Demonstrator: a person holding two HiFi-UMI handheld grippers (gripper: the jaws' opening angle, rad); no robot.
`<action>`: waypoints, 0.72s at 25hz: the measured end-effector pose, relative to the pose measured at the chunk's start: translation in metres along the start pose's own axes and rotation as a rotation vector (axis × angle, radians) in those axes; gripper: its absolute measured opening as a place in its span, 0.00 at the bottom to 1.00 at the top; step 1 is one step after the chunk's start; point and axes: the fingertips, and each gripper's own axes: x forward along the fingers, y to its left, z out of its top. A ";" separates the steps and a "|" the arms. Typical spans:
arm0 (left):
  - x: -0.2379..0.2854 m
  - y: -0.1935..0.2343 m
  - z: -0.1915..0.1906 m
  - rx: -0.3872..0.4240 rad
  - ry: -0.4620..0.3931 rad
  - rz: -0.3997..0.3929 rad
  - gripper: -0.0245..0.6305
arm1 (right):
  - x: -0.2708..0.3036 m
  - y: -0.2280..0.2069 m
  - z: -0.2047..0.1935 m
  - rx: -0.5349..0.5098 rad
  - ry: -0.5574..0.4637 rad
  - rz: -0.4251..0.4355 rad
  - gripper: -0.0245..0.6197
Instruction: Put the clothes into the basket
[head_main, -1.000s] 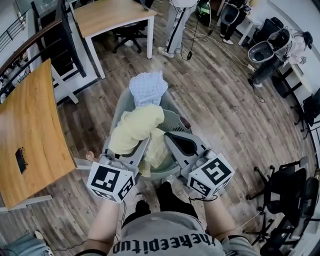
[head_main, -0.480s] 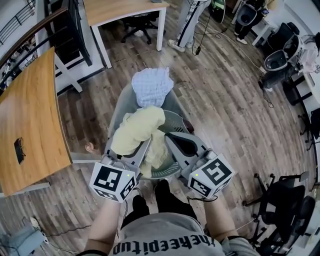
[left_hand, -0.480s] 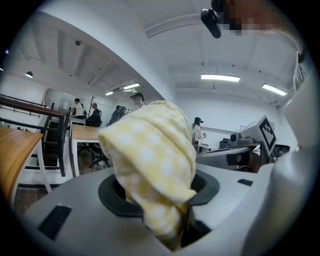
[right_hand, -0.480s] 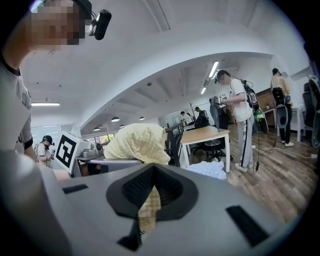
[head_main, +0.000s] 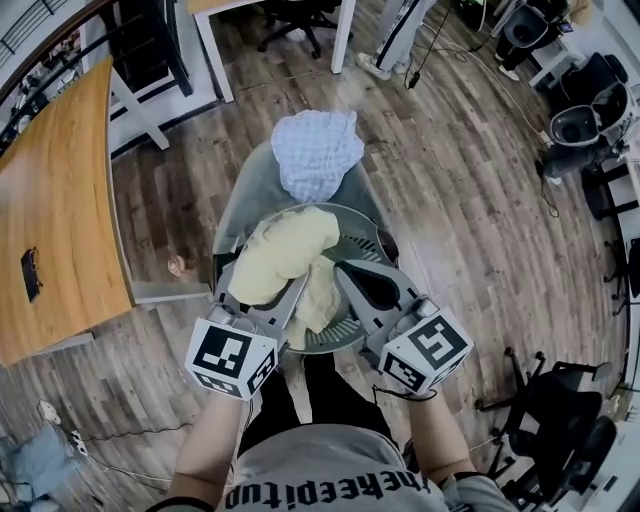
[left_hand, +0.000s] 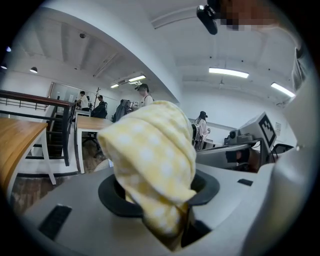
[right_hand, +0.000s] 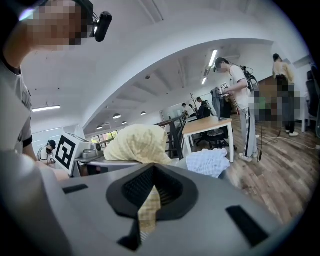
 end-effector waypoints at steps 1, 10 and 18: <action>0.001 0.001 -0.005 -0.002 0.010 0.006 0.36 | 0.001 -0.001 -0.004 0.005 0.008 0.005 0.05; 0.017 0.008 -0.042 -0.037 0.066 0.035 0.36 | 0.010 -0.014 -0.032 0.050 0.048 0.026 0.05; 0.025 0.009 -0.074 -0.055 0.121 0.046 0.36 | 0.013 -0.020 -0.055 0.088 0.079 0.034 0.05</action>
